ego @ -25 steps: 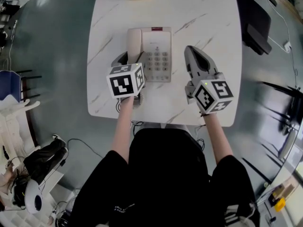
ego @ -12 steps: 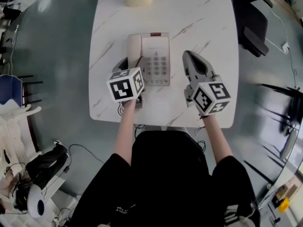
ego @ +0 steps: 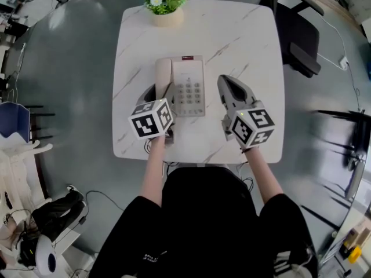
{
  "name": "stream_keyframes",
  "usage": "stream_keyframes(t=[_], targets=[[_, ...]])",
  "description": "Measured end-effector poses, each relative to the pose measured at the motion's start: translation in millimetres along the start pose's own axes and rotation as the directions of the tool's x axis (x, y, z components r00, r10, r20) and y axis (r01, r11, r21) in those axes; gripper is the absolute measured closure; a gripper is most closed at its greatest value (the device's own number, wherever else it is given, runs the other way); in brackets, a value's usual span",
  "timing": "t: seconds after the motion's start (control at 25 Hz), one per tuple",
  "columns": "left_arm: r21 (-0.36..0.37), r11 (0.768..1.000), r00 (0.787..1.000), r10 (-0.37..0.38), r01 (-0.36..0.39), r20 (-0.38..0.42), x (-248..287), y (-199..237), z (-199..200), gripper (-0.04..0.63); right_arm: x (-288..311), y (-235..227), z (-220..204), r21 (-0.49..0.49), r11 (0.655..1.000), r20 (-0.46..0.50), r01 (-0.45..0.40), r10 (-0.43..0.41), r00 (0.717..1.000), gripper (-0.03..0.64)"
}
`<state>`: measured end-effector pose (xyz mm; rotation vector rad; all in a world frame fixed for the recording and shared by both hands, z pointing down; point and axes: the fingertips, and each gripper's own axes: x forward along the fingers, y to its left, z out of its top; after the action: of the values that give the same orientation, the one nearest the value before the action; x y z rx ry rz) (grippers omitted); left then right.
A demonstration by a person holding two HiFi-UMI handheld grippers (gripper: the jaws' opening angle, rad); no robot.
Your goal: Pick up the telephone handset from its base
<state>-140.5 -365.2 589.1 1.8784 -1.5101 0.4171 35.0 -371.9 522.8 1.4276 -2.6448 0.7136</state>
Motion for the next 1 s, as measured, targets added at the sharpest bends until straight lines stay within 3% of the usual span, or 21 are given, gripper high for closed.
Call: stream_keyframes(t=[0.52,1.0], targets=[[-0.033,0.996,0.988,-0.079,0.084,0.133,-43,-15,34,0.387,-12,10,30,-0.048,0.999,0.020,-0.018,0.019,1.000,0.626],[-0.011,0.986,0.949,-0.158,0.167,0.274,-100,-33,70,0.388,-30,19,53,-0.043,0.999,0.073,-0.023,0.027,0.997,0.626]])
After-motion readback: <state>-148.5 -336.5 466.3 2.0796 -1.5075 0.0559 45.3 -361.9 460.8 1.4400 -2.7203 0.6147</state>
